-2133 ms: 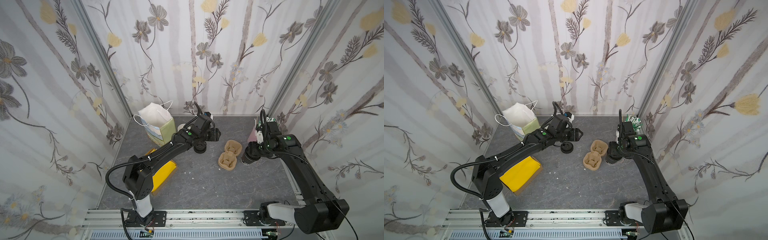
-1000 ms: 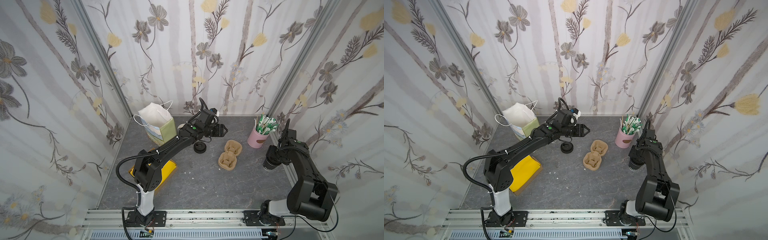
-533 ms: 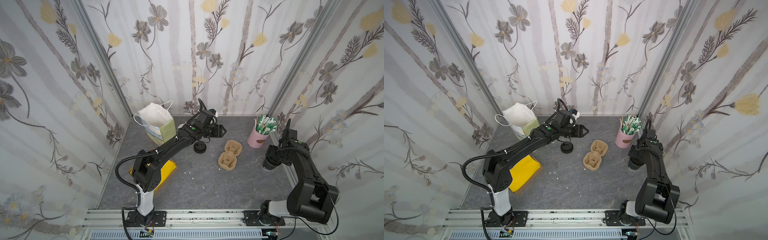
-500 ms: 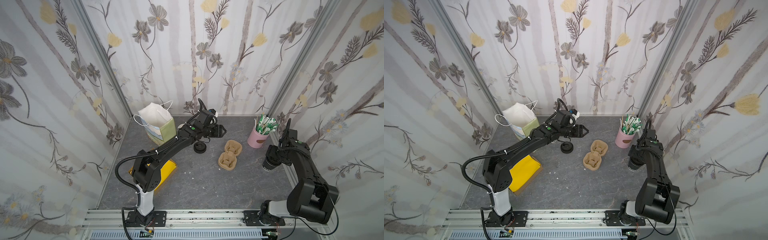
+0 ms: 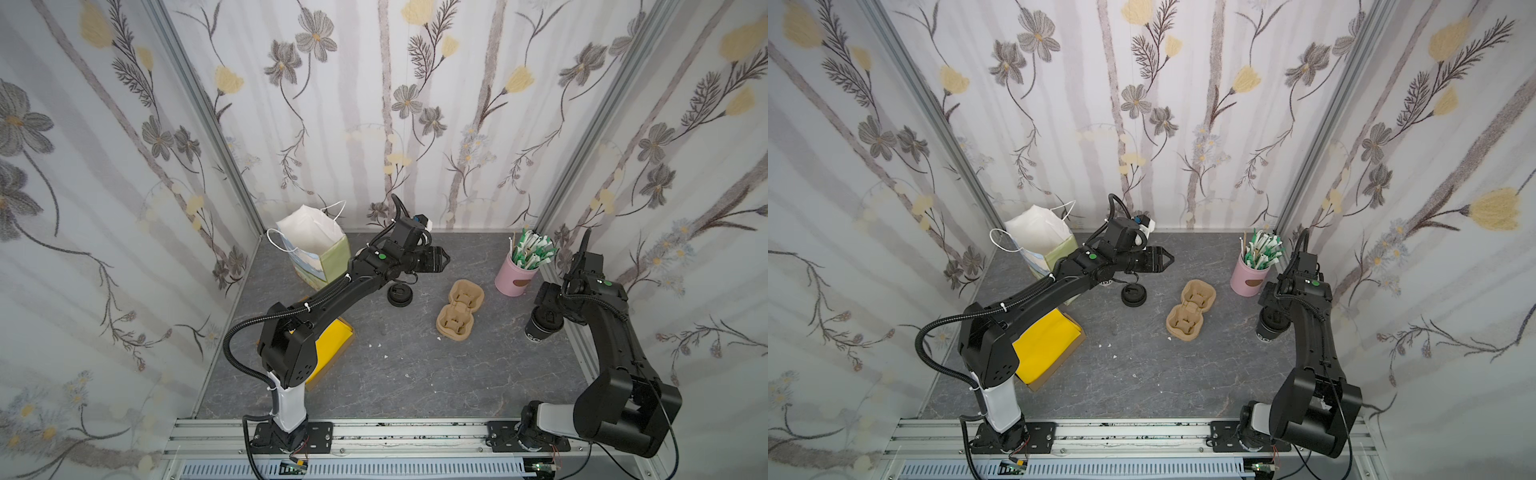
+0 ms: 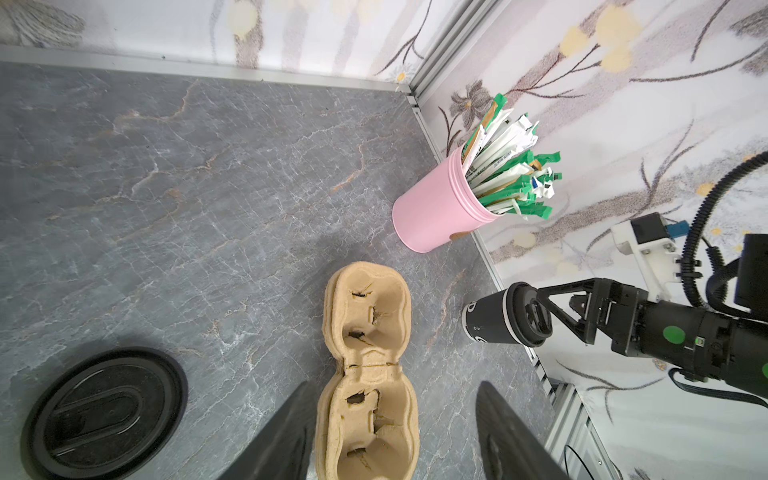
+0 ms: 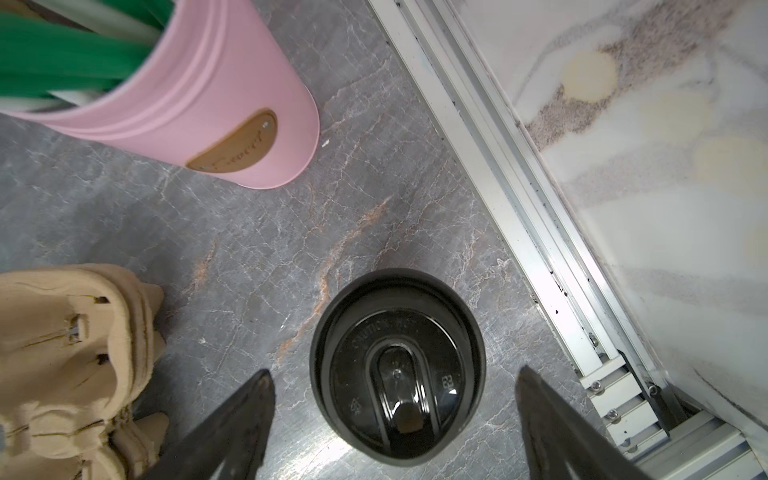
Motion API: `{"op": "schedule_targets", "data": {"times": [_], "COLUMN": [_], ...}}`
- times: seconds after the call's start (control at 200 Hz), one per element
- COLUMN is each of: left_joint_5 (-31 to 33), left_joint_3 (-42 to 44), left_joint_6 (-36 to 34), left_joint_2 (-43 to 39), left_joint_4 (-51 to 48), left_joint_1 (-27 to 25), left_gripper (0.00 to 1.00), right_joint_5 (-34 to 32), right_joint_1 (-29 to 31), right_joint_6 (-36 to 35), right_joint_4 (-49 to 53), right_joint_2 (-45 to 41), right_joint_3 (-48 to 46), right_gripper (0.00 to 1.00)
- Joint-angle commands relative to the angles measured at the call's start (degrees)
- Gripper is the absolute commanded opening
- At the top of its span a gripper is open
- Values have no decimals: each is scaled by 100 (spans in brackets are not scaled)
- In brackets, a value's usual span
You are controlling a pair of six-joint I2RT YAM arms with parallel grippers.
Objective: Pack the takeout coffee
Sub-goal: 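Lower the lidded cup onto the table, open the right gripper, lift away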
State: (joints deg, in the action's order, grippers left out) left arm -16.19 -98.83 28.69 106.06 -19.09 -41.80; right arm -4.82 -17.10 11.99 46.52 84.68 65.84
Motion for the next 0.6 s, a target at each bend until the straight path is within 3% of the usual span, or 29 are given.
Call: {"op": "schedule_targets", "data": {"times": [0.0, 0.255, 0.595], "left_joint_5": [168, 452, 854], "left_joint_3": [54, 323, 713], "left_joint_6": [-82, -31, 377], "left_joint_2": [-150, -602, -1375], "left_joint_4": [109, 99, 99], "left_joint_1": [18, 66, 135], "left_gripper": [63, 62, 58], "right_joint_5": [208, 360, 709], "right_joint_1": [27, 681, 2724], "right_joint_6": [118, 314, 827], "right_joint_4": [-15, 314, 157], "right_joint_2": [-98, -241, -59], "right_joint_3": [193, 840, 1509], "right_gripper": [88, 83, 79]}}
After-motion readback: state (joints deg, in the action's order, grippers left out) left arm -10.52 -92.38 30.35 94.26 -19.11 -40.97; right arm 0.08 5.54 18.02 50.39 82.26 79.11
